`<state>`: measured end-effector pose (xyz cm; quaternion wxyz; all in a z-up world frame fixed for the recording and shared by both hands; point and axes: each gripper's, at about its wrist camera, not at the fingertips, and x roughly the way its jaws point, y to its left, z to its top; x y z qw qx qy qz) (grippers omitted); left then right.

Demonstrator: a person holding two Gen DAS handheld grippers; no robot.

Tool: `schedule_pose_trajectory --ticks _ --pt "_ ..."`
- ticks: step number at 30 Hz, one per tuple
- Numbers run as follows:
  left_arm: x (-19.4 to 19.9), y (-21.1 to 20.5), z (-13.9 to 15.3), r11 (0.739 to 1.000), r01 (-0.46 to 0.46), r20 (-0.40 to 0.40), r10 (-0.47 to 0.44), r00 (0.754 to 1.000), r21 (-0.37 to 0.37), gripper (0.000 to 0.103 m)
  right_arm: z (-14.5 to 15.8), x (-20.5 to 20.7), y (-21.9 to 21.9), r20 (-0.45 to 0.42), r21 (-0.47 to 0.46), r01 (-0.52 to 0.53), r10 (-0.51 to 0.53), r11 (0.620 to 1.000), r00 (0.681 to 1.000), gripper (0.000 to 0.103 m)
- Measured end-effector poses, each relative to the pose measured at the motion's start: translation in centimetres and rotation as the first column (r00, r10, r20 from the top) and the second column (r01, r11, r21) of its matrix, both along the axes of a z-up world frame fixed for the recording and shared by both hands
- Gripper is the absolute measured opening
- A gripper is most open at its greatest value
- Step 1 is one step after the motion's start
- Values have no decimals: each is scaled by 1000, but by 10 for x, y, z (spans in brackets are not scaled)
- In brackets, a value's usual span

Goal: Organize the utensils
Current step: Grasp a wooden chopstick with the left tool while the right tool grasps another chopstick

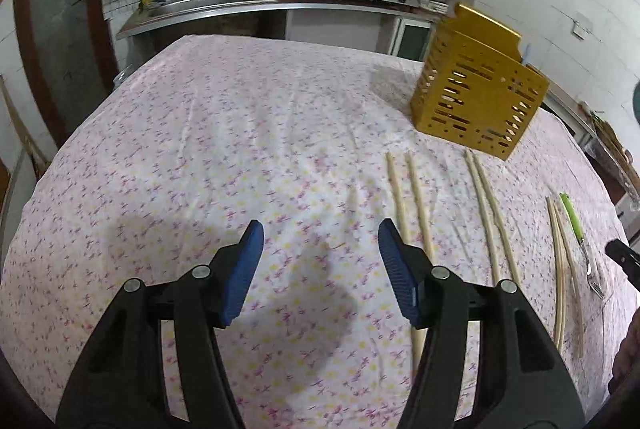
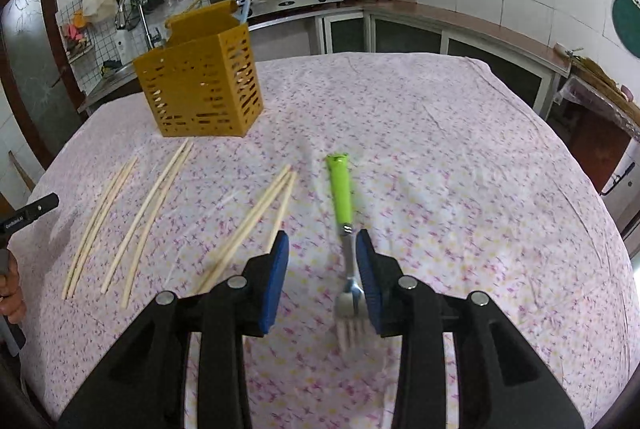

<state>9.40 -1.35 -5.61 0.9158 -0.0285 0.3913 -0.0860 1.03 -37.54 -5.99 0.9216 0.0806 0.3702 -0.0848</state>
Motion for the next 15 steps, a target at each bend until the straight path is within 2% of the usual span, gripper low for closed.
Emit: schedule_pose_trajectory --ticks 5,15 --pt "12 -22 -12 999 42 -60 -41 997 26 58 -8 24 8 -56 14 6 -6 1000 998 35" --pt "38 -42 -20 996 79 -103 -74 992 47 58 -25 63 21 -136 -2 -13 13 1000 991 34"
